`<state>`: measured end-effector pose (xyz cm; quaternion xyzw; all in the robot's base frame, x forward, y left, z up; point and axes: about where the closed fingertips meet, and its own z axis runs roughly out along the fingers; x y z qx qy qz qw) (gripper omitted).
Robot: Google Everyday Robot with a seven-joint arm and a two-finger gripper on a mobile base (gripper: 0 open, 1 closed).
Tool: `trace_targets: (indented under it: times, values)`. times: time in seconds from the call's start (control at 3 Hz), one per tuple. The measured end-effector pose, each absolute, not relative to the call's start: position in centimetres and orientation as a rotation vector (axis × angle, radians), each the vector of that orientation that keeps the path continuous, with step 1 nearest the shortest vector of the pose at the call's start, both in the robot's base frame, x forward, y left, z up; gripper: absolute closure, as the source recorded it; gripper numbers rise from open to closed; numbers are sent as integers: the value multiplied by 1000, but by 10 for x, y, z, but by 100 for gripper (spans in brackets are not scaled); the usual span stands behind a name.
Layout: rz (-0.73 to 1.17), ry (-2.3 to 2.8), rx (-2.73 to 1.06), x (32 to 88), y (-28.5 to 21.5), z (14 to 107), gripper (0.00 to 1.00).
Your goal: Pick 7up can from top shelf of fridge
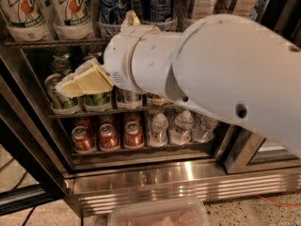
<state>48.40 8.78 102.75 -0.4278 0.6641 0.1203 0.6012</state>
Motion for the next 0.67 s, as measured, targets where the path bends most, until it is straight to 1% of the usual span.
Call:
trace_targets:
  times: [0.33, 0.67]
  values:
    - [279, 1539, -991, 484, 88, 1028, 0]
    - [287, 1494, -938, 490, 107, 1040, 1]
